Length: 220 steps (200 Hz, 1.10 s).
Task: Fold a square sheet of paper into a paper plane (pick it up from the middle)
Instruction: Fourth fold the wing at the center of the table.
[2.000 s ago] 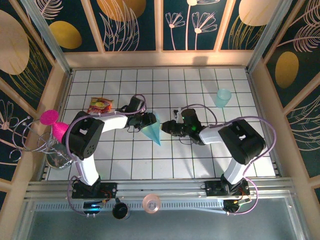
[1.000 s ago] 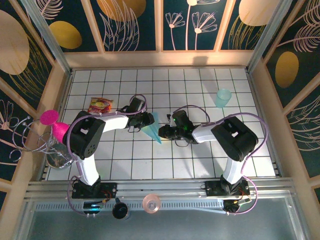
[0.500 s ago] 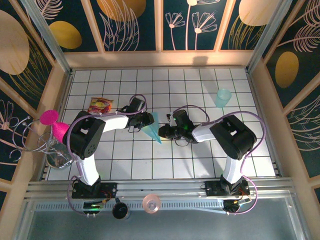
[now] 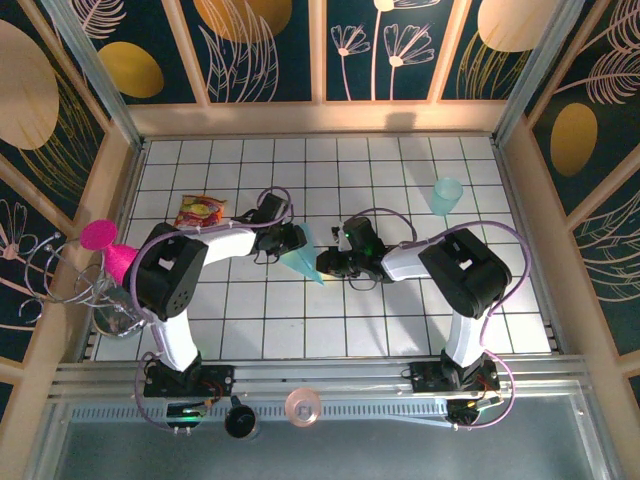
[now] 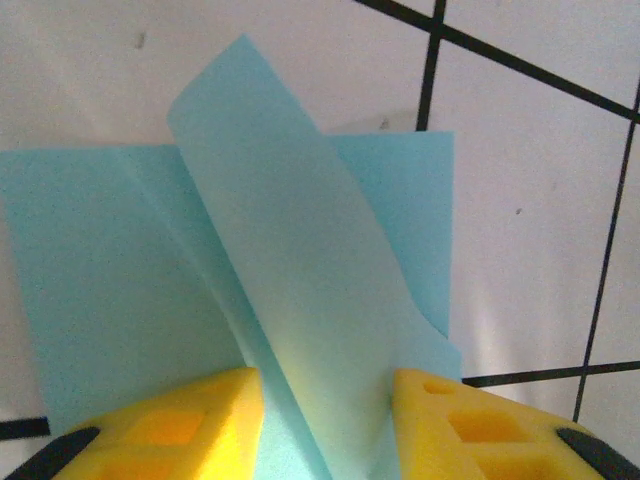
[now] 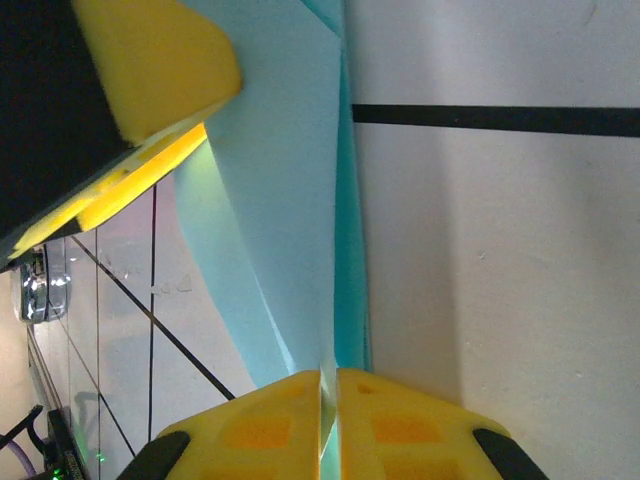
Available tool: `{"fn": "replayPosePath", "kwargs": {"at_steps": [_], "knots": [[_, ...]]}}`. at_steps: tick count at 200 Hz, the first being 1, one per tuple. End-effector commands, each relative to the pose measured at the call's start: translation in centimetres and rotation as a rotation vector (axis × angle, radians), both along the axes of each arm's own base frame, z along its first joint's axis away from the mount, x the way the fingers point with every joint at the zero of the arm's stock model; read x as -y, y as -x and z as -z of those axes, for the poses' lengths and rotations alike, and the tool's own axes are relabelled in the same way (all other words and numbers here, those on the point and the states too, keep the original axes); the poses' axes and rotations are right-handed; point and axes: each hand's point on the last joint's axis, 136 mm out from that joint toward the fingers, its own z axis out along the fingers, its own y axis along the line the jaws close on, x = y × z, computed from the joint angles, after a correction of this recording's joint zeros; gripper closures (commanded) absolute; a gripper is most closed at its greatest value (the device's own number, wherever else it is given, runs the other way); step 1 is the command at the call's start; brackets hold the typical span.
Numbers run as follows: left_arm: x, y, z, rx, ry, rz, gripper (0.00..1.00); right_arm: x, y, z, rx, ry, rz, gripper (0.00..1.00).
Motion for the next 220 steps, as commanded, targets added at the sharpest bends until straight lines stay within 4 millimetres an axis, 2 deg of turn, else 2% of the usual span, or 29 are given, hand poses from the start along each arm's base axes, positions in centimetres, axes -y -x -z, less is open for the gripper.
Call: {"fn": "replayPosePath", "kwargs": {"at_steps": [1, 27, 52, 67, 70, 89, 94, 125, 127, 131, 177, 220], "knots": [[-1.1, -0.5, -2.3, 0.024, -0.032, -0.018, 0.58, 1.5, 0.7, 3.3, -0.06, 0.126, 0.016, 0.87], [-0.3, -1.0, -4.4, 0.074, 0.011, 0.004, 0.56, 1.5, 0.7, 3.6, -0.062, 0.14, 0.011, 0.87], [-0.2, -0.6, -4.8, 0.086, 0.034, 0.011, 0.56, 1.1, 0.8, 3.5, -0.06, 0.13, 0.001, 0.87], [-0.1, -0.3, -4.4, 0.081, 0.052, 0.015, 0.58, 1.1, 0.8, 3.5, -0.061, 0.13, 0.0, 0.87], [0.0, -0.4, -5.4, 0.104, 0.072, 0.018, 0.58, 1.1, 0.8, 3.6, -0.062, 0.131, 0.0, 0.87], [1.4, 0.0, -6.1, 0.11, 0.16, 0.053, 0.64, 1.1, 0.8, 3.6, -0.062, 0.133, 0.001, 0.87], [1.4, 0.8, -5.3, 0.085, 0.174, 0.063, 0.65, 1.1, 0.8, 3.6, -0.063, 0.132, 0.002, 0.87], [3.2, 2.1, -4.8, 0.041, 0.298, 0.117, 0.76, 1.2, 0.8, 3.8, -0.066, 0.139, 0.005, 0.87], [3.2, 2.2, -4.0, 0.022, 0.294, 0.116, 0.76, 1.1, 0.8, 3.7, -0.066, 0.137, 0.005, 0.87], [3.3, 2.4, -3.6, 0.013, 0.297, 0.116, 0.77, 1.2, 0.8, 3.8, -0.068, 0.138, 0.005, 0.87], [3.8, 2.3, -2.8, 0.001, 0.311, 0.133, 0.83, 1.2, 0.8, 3.9, -0.071, 0.142, 0.005, 0.87], [2.6, 2.0, -0.8, -0.017, 0.23, 0.099, 0.89, 1.4, 0.8, 4.1, -0.077, 0.153, 0.008, 0.87]]}}
